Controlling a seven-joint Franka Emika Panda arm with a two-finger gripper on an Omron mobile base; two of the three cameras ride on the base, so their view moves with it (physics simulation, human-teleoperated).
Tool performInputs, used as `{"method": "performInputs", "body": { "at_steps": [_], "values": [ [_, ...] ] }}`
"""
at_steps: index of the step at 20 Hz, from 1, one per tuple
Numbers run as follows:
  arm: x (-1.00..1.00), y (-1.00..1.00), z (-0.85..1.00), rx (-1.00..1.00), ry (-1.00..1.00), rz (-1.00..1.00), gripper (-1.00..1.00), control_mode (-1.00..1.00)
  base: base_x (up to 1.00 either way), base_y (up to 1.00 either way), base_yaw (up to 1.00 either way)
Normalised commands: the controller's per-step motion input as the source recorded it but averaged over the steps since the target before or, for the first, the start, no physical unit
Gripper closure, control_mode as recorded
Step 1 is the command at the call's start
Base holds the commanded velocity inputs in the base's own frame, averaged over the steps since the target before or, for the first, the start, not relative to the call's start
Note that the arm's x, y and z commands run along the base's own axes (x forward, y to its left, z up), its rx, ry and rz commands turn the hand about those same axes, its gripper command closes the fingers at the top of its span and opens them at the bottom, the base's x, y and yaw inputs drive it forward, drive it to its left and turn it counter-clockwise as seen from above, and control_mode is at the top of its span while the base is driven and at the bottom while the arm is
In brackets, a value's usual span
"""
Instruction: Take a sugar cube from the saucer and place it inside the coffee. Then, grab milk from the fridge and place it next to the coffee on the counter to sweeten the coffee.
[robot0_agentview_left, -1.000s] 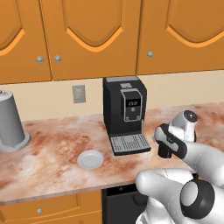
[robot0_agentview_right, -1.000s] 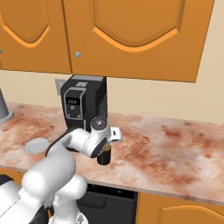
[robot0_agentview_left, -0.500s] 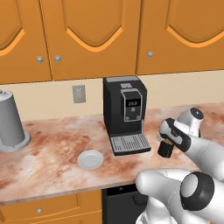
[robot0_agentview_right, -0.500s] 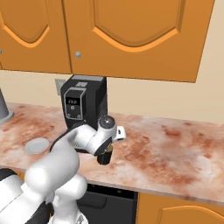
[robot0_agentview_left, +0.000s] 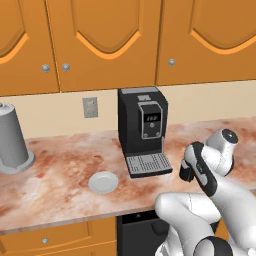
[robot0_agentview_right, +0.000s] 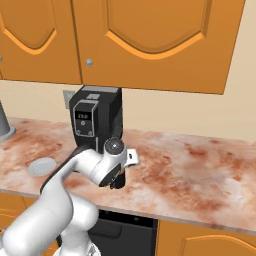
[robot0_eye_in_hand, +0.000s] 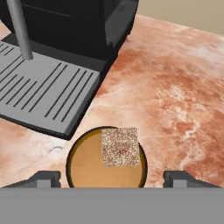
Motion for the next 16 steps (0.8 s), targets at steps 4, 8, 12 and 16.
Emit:
{"method": "performInputs", "body": {
  "at_steps": [4, 8, 12, 16],
  "values": [
    [0.00, 0.18, 0.00, -0.01, 0.00, 0.00, -1.00, -1.00, 0.00, 0.00, 0.00],
    [0.00, -0.03, 0.14, 0.00, 0.00, 0.00, -1.00, -1.00, 0.00, 0.00, 0.00],
    [-0.13, -0.14, 0.49, 0.00, 0.00, 0.00, -1.00, -1.00, 0.00, 0.00, 0.00],
    [-0.26, -0.03, 0.57, 0.00, 0.00, 0.00, -1.00, -1.00, 0.00, 0.00, 0.00]
  ]
}}
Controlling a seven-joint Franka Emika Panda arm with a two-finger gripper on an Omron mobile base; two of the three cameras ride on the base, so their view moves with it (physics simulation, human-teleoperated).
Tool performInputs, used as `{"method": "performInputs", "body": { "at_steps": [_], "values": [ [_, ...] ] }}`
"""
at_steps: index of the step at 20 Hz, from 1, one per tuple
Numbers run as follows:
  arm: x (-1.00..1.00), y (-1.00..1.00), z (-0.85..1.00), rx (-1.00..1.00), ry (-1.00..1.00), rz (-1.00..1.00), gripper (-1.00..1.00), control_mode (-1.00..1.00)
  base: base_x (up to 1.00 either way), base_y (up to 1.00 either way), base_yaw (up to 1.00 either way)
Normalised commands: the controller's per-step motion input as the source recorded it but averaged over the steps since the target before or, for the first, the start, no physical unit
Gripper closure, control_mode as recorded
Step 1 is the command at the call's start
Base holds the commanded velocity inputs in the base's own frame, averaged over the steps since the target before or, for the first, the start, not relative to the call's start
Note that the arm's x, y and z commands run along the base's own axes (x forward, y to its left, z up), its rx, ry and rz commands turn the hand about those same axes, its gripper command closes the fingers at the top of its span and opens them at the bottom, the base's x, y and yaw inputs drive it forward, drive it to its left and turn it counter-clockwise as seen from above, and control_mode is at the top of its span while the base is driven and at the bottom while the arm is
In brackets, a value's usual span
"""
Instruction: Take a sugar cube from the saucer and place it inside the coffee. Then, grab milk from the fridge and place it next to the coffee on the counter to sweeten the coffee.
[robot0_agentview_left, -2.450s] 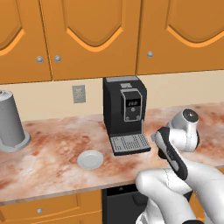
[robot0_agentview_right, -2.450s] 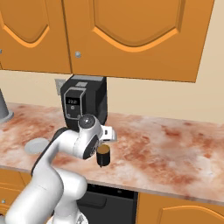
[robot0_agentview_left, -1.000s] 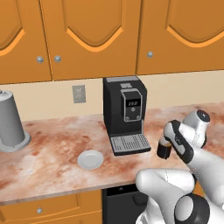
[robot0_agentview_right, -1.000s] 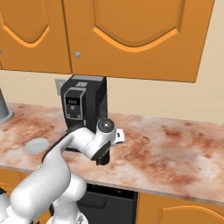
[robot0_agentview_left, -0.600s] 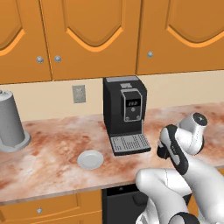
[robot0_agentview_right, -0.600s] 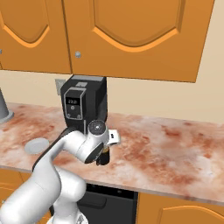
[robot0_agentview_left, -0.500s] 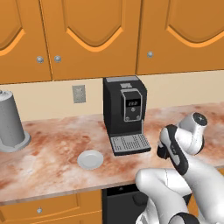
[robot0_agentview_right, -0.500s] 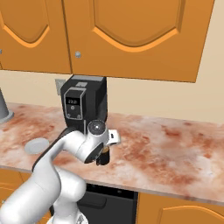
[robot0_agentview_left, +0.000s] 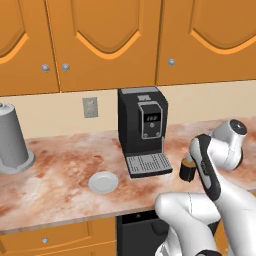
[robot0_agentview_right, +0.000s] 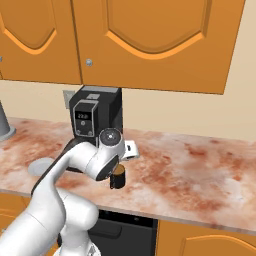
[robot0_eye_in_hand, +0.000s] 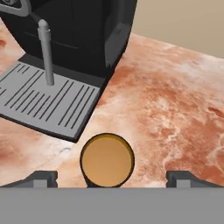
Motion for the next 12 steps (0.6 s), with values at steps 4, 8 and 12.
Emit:
{"method": "performInputs", "body": {
  "at_steps": [4, 8, 12],
  "values": [
    [-0.56, 0.06, 0.20, 0.00, 0.00, 0.00, -1.00, -1.00, 0.00, 0.00, 0.00],
    [-0.51, 0.24, 0.07, 0.00, 0.00, -0.03, -1.00, -1.00, 0.00, 0.00, 0.00],
    [-0.29, 0.48, 0.02, -0.01, -0.03, -0.03, -1.00, -1.00, 0.00, 0.00, 0.00]
  ]
}}
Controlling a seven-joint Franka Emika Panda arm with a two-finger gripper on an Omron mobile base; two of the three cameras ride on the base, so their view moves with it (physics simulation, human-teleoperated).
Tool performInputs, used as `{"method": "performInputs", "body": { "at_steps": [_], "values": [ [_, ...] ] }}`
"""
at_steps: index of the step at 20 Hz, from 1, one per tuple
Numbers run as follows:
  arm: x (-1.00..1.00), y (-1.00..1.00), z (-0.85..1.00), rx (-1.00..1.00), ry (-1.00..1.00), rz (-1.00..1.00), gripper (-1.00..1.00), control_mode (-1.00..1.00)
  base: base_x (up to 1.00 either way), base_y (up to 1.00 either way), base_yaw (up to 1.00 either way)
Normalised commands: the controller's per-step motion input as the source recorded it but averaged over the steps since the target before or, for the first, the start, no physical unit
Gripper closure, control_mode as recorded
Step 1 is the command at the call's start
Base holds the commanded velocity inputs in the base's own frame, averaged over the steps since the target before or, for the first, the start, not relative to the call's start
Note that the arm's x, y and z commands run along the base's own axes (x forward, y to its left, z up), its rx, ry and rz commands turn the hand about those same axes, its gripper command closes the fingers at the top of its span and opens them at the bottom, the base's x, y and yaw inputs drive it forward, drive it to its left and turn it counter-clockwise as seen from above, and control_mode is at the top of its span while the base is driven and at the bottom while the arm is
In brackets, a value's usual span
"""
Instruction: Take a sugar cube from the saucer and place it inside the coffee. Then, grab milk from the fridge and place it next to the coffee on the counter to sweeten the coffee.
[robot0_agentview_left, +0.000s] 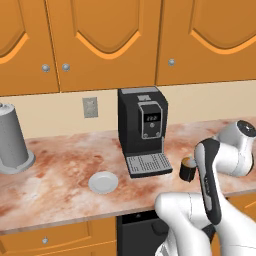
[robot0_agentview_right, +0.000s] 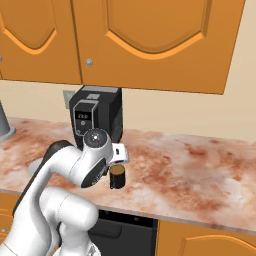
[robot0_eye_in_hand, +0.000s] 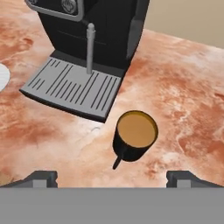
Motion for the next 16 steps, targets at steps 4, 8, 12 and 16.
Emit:
{"method": "performInputs", "body": {
  "at_steps": [4, 8, 12, 16],
  "values": [
    [0.00, 0.48, 0.15, 0.00, -0.01, -0.04, -1.00, -1.00, 0.00, 0.00, 0.00],
    [0.14, 0.42, 0.02, 0.00, 0.00, -0.06, -1.00, -1.00, 0.00, 0.00, 0.00],
    [0.00, 0.00, 0.00, 0.00, 0.00, 0.00, -1.00, 1.00, 0.05, 0.07, -0.05],
    [0.00, 0.00, 0.00, 0.00, 0.00, 0.00, -1.00, 1.00, -0.74, 0.00, -0.01]
  ]
}}
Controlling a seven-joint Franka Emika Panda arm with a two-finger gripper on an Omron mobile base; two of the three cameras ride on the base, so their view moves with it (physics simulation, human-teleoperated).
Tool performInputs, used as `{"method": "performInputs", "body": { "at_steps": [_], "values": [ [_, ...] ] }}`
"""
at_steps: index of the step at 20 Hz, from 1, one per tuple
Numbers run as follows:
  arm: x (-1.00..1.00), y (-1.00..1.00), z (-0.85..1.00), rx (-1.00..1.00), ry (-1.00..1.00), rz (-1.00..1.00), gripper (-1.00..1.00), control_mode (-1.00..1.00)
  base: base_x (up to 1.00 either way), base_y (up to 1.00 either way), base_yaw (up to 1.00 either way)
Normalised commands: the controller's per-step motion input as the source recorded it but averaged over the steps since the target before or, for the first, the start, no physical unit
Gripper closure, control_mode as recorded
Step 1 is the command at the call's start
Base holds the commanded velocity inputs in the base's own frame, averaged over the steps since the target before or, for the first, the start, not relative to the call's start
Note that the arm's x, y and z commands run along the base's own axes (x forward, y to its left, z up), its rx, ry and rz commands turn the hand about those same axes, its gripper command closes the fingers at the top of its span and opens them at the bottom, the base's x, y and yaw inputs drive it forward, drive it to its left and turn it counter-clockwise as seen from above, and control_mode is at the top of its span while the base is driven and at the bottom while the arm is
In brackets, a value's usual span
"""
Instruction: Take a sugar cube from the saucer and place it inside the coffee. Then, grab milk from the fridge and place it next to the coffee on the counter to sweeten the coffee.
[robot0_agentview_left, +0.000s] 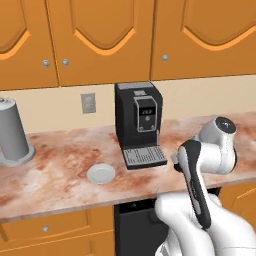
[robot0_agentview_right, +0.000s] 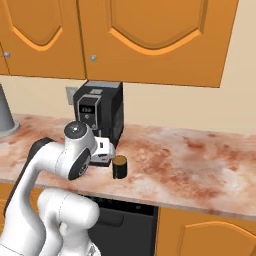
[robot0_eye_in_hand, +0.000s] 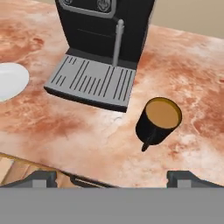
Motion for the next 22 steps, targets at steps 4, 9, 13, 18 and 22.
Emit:
{"method": "performInputs", "body": {
  "at_steps": [4, 9, 13, 18, 22],
  "values": [
    [0.00, 0.00, 0.00, 0.00, 0.00, 0.00, -1.00, 1.00, -0.98, -0.06, 0.09],
    [0.00, 0.00, 0.00, 0.00, 0.00, 0.00, -1.00, 1.00, -0.59, 0.00, 0.42],
    [0.00, 0.00, 0.00, 0.00, 0.00, 0.00, -1.00, 1.00, -0.27, 0.03, 0.85],
    [0.00, 0.00, 0.00, 0.00, 0.00, 0.00, -1.00, 1.00, -0.04, 0.07, 0.99],
    [0.00, 0.00, 0.00, 0.00, 0.00, 0.00, -1.00, 1.00, -0.01, 0.06, 1.00]
  ]
}}
